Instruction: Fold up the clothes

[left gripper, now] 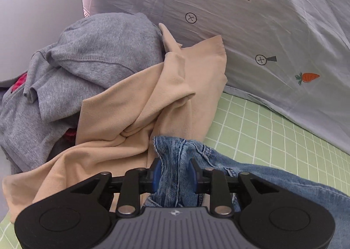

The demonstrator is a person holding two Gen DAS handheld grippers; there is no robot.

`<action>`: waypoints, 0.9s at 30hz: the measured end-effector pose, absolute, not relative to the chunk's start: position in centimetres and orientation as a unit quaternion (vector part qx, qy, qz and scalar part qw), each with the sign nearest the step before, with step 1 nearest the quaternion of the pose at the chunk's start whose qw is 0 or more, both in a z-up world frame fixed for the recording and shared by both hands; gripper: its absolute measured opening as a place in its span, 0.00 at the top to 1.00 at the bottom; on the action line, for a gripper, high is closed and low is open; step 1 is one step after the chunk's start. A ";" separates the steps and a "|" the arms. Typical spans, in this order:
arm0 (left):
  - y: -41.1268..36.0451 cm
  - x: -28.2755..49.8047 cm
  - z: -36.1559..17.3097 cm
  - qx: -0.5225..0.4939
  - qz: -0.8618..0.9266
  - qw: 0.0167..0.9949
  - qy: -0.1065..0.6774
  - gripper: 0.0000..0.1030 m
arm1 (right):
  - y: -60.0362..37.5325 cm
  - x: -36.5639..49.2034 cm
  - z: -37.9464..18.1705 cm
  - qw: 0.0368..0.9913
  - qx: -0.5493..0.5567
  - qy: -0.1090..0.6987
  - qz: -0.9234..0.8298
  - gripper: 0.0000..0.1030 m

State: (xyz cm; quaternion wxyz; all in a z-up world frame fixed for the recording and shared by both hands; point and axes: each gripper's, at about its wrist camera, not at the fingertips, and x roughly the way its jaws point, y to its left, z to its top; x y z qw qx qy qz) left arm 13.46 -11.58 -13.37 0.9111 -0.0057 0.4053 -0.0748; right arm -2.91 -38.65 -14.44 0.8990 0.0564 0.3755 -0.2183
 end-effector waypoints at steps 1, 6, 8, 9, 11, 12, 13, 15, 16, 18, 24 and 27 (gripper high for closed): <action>-11.2 12.4 -13.3 -0.001 -0.086 0.909 0.408 0.55 | -38.6 -3.4 -15.0 0.895 0.057 0.386 -0.218 0.30; -8.5 7.0 -13.3 0.030 -0.107 0.896 0.430 0.47 | -38.3 -6.7 -17.2 0.872 0.060 0.430 -0.227 0.15; -6.9 4.9 -13.8 0.043 -0.094 0.890 0.444 0.44 | -38.0 -8.1 -17.7 0.867 0.065 0.438 -0.229 0.10; -6.0 4.0 -14.0 0.046 -0.087 0.887 0.451 0.44 | -37.9 -8.7 -17.7 0.865 0.066 0.440 -0.230 0.08; -4.1 2.5 -14.5 0.041 -0.066 0.883 0.464 0.43 | -37.5 -9.5 -17.9 0.864 0.064 0.445 -0.226 0.05; -3.2 1.8 -14.8 0.035 -0.051 0.880 0.471 0.43 | -37.4 -9.9 -18.0 0.863 0.063 0.448 -0.224 0.05; -2.1 1.0 -15.1 0.027 -0.036 0.876 0.480 0.43 | -37.2 -10.3 -18.0 0.862 0.062 0.450 -0.224 0.04; -0.7 -0.3 -15.7 0.005 -0.021 0.870 0.493 0.42 | -37.2 -10.9 -18.0 0.860 0.066 0.453 -0.227 0.04; -0.1 -1.0 -15.9 -0.008 -0.018 0.866 0.499 0.39 | -37.2 -11.3 -17.9 0.858 0.069 0.454 -0.229 0.04; 1.2 -2.4 -16.6 -0.039 -0.013 0.859 0.510 0.36 | -37.1 -12.0 -17.9 0.856 0.074 0.455 -0.233 0.03; 3.4 -3.2 -18.2 -0.148 -0.007 0.834 0.531 0.35 | -36.3 -13.9 -17.7 0.850 0.082 0.458 -0.245 0.03; 3.9 -2.7 -18.9 -0.185 -0.014 0.816 0.547 0.36 | -35.4 -14.4 -17.6 0.849 0.083 0.459 -0.247 0.03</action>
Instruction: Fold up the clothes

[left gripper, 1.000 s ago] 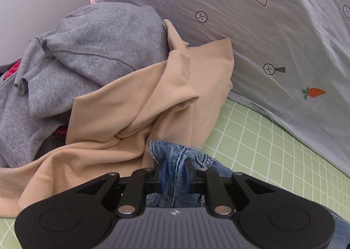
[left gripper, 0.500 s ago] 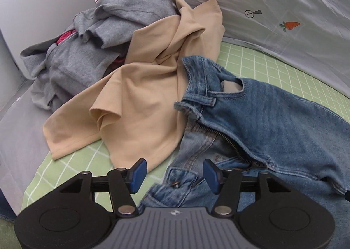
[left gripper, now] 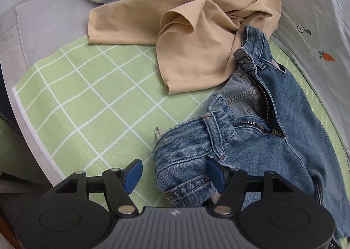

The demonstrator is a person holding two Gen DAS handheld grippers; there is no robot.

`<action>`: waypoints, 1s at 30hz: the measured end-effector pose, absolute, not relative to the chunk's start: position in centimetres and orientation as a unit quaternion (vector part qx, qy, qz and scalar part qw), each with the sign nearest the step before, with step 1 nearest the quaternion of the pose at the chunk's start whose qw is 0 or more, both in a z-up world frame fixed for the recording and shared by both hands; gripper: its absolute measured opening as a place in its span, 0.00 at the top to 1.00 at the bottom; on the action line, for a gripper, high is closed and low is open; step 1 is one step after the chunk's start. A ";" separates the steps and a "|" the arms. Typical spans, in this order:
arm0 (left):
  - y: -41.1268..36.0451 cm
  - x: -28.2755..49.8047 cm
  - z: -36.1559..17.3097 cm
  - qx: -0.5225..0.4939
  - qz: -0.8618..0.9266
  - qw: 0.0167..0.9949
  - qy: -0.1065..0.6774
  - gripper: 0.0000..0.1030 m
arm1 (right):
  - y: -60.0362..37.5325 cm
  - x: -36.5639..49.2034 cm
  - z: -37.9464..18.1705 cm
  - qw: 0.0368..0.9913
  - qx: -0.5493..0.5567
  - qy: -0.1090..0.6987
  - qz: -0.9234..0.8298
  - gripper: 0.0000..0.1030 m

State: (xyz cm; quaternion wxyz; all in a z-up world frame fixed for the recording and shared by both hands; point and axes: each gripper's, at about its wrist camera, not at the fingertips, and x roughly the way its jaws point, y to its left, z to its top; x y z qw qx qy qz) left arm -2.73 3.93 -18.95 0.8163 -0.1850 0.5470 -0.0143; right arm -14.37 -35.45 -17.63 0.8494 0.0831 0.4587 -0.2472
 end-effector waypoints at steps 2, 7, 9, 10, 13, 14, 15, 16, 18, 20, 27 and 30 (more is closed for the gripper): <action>4.2 -2.5 -19.3 -0.207 -0.025 0.808 0.550 0.46 | -34.9 -14.7 -17.6 0.849 0.084 0.460 -0.247 0.03; 3.8 -2.8 -18.7 -0.198 -0.030 0.827 0.525 0.68 | -33.9 -15.1 -17.8 0.845 0.091 0.464 -0.250 0.03; 3.7 -3.0 -18.0 -0.182 -0.024 0.842 0.508 0.71 | -33.4 -15.2 -17.9 0.844 0.092 0.465 -0.249 0.03; 3.9 -3.0 -17.6 -0.177 -0.017 0.848 0.500 0.72 | -33.1 -15.2 -18.0 0.844 0.093 0.466 -0.248 0.03; 5.2 -2.7 -16.6 -0.179 0.017 0.859 0.479 0.73 | -32.4 -15.6 -17.9 0.846 0.092 0.466 -0.243 0.03; 5.8 -2.3 -16.4 -0.176 0.031 0.862 0.474 0.73 | -32.4 -15.8 -17.8 0.847 0.092 0.465 -0.242 0.03; 6.5 -2.0 -16.1 -0.173 0.044 0.865 0.469 0.73 | -32.4 -16.0 -17.8 0.848 0.092 0.464 -0.241 0.03; 7.1 -1.6 -16.0 -0.171 0.051 0.865 0.469 0.73 | -32.3 -16.2 -17.7 0.849 0.092 0.462 -0.240 0.03; 8.0 -0.9 -16.0 -0.172 0.055 0.861 0.476 0.71 | -32.5 -16.6 -17.6 0.849 0.094 0.461 -0.242 0.03; 8.3 -0.8 -15.9 -0.180 0.058 0.854 0.485 0.65 | -33.2 -17.1 -17.6 0.846 0.100 0.460 -0.250 0.03; 3.8 -3.6 -13.3 -0.065 0.061 0.889 0.450 0.53 | -38.7 -20.6 -16.8 0.839 0.097 0.430 -0.319 0.03; 0.9 -5.1 -12.1 -0.018 0.036 0.902 0.429 0.51 | -42.7 -22.8 -16.6 0.824 0.110 0.424 -0.360 0.03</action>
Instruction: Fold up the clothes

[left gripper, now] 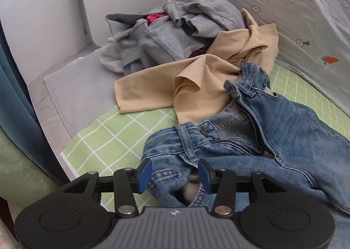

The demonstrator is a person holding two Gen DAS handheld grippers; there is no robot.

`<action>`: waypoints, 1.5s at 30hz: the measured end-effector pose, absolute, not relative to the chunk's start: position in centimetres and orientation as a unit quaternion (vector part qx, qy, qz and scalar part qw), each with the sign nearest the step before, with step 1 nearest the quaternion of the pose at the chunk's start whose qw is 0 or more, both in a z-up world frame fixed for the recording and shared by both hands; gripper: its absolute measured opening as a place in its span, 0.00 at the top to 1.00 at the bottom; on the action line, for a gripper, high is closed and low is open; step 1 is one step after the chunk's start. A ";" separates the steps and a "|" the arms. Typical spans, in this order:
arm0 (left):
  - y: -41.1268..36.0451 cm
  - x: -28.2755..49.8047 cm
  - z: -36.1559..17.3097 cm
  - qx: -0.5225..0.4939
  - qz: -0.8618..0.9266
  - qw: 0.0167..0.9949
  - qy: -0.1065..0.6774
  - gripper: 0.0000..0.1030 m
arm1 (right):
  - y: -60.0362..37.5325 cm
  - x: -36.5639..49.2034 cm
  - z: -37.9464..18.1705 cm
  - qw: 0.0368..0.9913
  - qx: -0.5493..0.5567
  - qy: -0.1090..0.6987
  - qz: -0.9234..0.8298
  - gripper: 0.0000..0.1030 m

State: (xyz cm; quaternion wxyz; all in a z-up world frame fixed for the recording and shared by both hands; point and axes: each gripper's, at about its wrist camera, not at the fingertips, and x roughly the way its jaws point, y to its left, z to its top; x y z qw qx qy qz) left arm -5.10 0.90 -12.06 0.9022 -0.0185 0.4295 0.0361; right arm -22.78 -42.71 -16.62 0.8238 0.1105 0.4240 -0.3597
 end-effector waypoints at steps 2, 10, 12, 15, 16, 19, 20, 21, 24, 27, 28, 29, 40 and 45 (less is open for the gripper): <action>-1.1 -6.0 -11.6 -0.004 0.021 0.906 0.424 0.46 | -45.6 -24.6 -16.6 0.810 0.118 0.421 -0.390 0.03; -13.8 -10.5 -13.4 0.035 -0.076 0.885 0.459 0.45 | -54.9 -31.3 -17.6 0.779 0.159 0.418 -0.440 0.03; -17.4 -11.6 -13.9 0.054 -0.106 0.880 0.459 0.45 | -56.8 -32.5 -18.0 0.776 0.164 0.420 -0.441 0.02; -22.9 -13.3 -14.6 0.083 -0.143 0.872 0.461 0.44 | -59.8 -34.0 -18.7 0.772 0.176 0.422 -0.442 0.02; -24.4 -13.7 -14.8 0.087 -0.150 0.869 0.463 0.44 | -60.7 -34.4 -18.9 0.770 0.179 0.424 -0.441 0.02; -28.4 -14.7 -15.1 0.090 -0.164 0.865 0.466 0.43 | -63.4 -35.5 -19.4 0.770 0.188 0.429 -0.433 0.00; -29.5 -14.9 -15.2 0.091 -0.167 0.864 0.467 0.42 | -64.3 -35.7 -19.5 0.772 0.189 0.430 -0.427 0.00; -30.6 -15.1 -15.4 0.093 -0.170 0.862 0.468 0.41 | -65.0 -35.7 -19.5 0.774 0.185 0.434 -0.422 0.00; -33.0 -14.6 -15.9 0.095 -0.165 0.858 0.478 0.39 | -66.8 -35.0 -18.8 0.775 0.158 0.442 -0.424 0.00; -35.4 -14.1 -16.5 0.096 -0.160 0.852 0.488 0.39 | -69.1 -34.2 -17.6 0.790 0.159 0.421 -0.416 0.00; -36.1 -13.7 -16.7 0.096 -0.157 0.851 0.491 0.39 | -69.9 -33.6 -17.2 0.796 0.166 0.412 -0.412 0.00; -36.6 -13.4 -16.9 0.096 -0.153 0.851 0.493 0.39 | -70.8 -33.1 -16.9 0.801 0.173 0.402 -0.407 0.00; -40.4 -6.9 -19.1 0.121 -0.096 0.846 0.510 0.39 | -76.9 -24.0 -18.6 0.824 0.236 0.376 -0.352 0.42; -41.0 -4.9 -19.8 0.128 -0.084 0.843 0.516 0.38 | -74.3 -17.4 -18.0 0.858 0.078 0.388 -0.328 0.82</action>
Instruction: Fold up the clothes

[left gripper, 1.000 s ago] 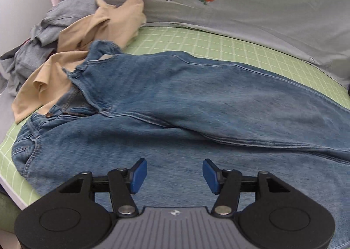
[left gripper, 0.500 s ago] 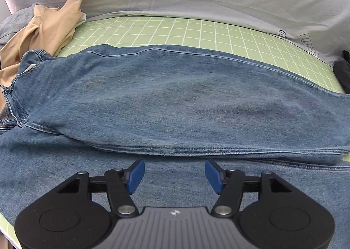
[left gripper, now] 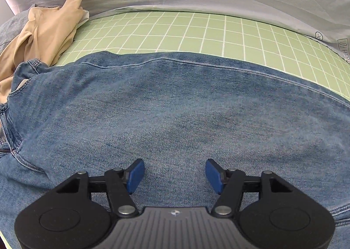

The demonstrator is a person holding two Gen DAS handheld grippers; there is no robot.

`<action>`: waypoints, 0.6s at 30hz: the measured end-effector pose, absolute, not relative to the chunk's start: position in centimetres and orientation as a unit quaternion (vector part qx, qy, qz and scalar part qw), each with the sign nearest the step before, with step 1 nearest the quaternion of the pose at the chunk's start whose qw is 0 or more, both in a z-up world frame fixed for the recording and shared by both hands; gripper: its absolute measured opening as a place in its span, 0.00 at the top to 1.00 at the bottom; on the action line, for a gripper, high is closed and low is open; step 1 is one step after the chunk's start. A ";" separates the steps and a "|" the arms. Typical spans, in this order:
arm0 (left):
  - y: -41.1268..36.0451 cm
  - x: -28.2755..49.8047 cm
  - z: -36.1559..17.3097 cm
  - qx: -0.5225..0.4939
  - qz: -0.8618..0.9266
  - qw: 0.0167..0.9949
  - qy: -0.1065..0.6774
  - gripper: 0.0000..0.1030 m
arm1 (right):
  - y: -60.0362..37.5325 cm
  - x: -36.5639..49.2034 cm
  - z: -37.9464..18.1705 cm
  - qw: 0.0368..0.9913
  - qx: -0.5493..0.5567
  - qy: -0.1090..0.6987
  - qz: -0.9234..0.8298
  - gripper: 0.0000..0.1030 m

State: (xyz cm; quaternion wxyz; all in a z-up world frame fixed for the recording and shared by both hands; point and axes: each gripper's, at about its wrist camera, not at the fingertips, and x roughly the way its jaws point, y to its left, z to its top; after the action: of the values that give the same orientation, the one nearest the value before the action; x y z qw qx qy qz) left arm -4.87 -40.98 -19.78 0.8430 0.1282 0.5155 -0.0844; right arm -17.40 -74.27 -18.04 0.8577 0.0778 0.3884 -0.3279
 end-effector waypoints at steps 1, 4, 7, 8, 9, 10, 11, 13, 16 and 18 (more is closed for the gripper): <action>-41.1 -4.6 -20.0 0.132 -0.084 0.842 0.517 0.38 | -73.7 -16.2 -17.9 0.865 0.063 0.386 -0.315 0.83; -41.5 -4.3 -20.2 0.140 -0.086 0.841 0.515 0.35 | -71.2 -12.8 -18.7 0.887 0.024 0.387 -0.250 0.85; -41.6 -4.3 -20.3 0.147 -0.090 0.843 0.510 0.33 | -68.8 -10.8 -20.0 0.893 0.038 0.408 -0.187 0.85; -41.5 -4.3 -20.3 0.145 -0.089 0.843 0.510 0.31 | -68.0 -10.6 -20.3 0.893 0.044 0.412 -0.178 0.81; -41.4 -4.3 -20.3 0.142 -0.087 0.843 0.511 0.30 | -67.2 -10.7 -20.3 0.892 0.046 0.413 -0.176 0.72; -41.2 -4.3 -20.4 0.139 -0.086 0.844 0.512 0.29 | -66.8 -11.1 -20.1 0.893 0.051 0.410 -0.179 0.68; -41.1 -4.2 -20.4 0.134 -0.085 0.844 0.512 0.28 | -66.6 -11.7 -19.7 0.894 0.060 0.404 -0.185 0.62; -40.8 -4.2 -20.5 0.128 -0.082 0.846 0.512 0.25 | -67.0 -13.6 -18.3 0.899 0.080 0.376 -0.211 0.58; -40.8 -4.2 -20.6 0.127 -0.075 0.848 0.509 0.22 | -68.6 -16.0 -16.3 0.899 0.103 0.338 -0.259 0.50; -40.9 -4.2 -20.6 0.129 -0.073 0.849 0.508 0.22 | -70.5 -16.4 -16.3 0.887 0.112 0.334 -0.299 0.42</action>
State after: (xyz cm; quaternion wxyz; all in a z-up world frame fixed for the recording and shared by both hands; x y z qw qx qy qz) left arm -4.21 -40.92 -20.60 0.8487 0.1287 0.5078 -0.0733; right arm -16.43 -70.52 -16.26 0.8869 0.1117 0.3340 -0.2990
